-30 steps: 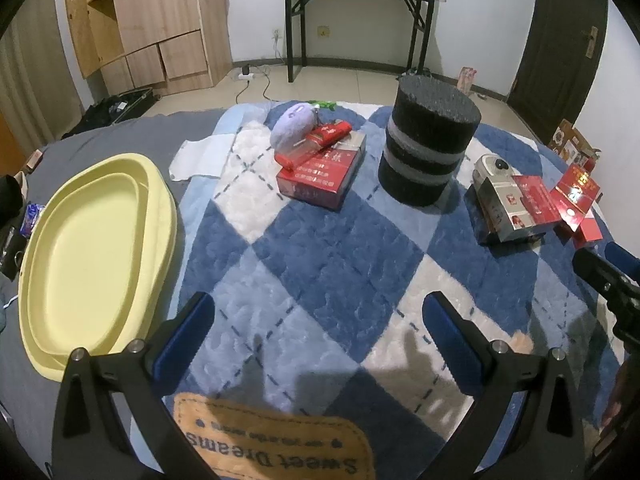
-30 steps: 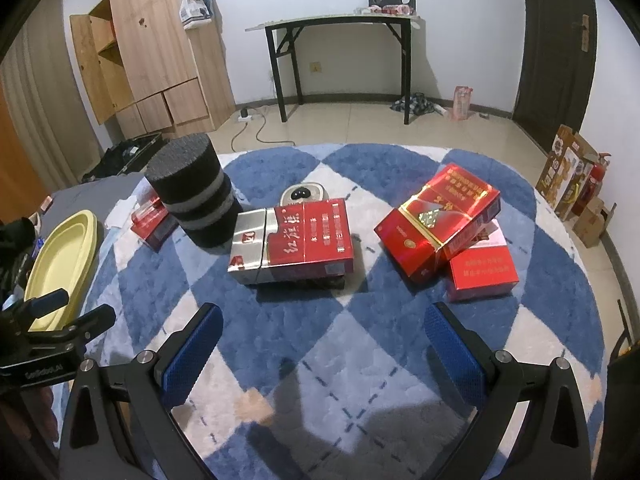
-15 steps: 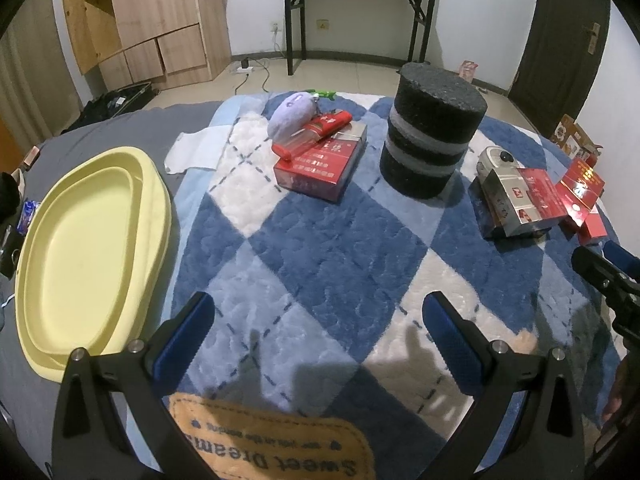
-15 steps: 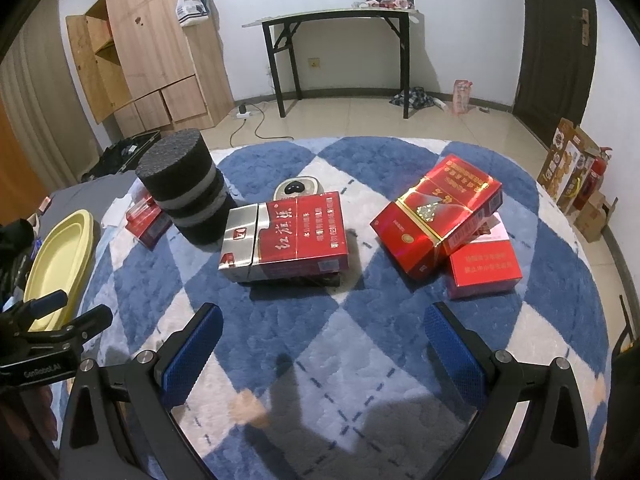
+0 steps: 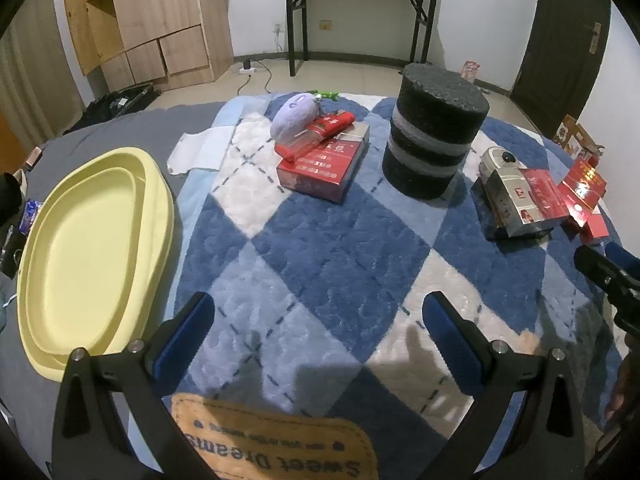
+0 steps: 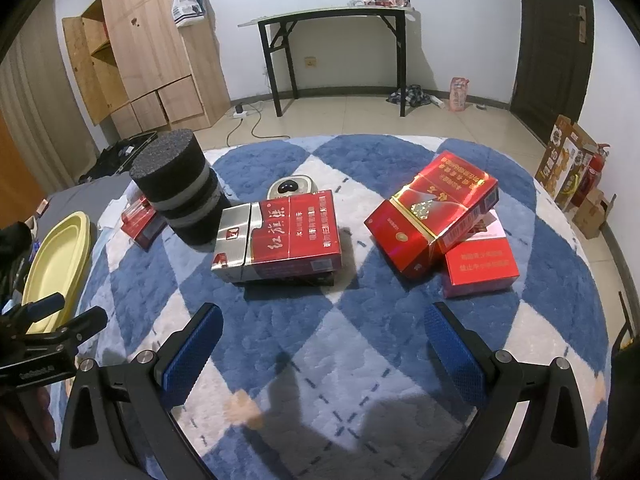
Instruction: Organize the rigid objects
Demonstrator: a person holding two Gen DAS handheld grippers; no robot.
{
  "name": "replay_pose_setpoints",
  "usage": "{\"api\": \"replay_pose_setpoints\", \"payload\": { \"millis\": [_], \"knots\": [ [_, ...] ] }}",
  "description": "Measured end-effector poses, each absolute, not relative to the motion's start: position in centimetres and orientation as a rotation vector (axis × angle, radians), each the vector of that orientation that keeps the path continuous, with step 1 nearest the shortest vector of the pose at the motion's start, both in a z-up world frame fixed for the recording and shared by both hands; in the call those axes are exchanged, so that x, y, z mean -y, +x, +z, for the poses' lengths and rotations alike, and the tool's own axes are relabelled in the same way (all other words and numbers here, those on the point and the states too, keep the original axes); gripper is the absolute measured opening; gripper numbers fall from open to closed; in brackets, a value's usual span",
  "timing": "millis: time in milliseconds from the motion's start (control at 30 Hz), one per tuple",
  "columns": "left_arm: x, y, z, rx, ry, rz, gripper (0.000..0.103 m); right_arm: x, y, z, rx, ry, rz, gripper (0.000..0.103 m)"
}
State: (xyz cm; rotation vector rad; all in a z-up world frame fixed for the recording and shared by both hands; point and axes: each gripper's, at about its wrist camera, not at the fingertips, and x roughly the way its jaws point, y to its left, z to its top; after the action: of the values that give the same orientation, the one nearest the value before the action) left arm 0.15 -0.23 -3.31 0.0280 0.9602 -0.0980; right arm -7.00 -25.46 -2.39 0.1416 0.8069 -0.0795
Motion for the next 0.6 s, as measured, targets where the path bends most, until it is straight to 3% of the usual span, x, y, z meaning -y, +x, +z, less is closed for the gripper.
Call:
{"api": "replay_pose_setpoints", "payload": {
  "millis": [600],
  "knots": [
    [0.11, 0.14, -3.24, -0.957, 0.028, -0.128, 0.103, 25.47, -6.98, -2.40, -0.810, 0.149, -0.073, 0.103]
  ]
}}
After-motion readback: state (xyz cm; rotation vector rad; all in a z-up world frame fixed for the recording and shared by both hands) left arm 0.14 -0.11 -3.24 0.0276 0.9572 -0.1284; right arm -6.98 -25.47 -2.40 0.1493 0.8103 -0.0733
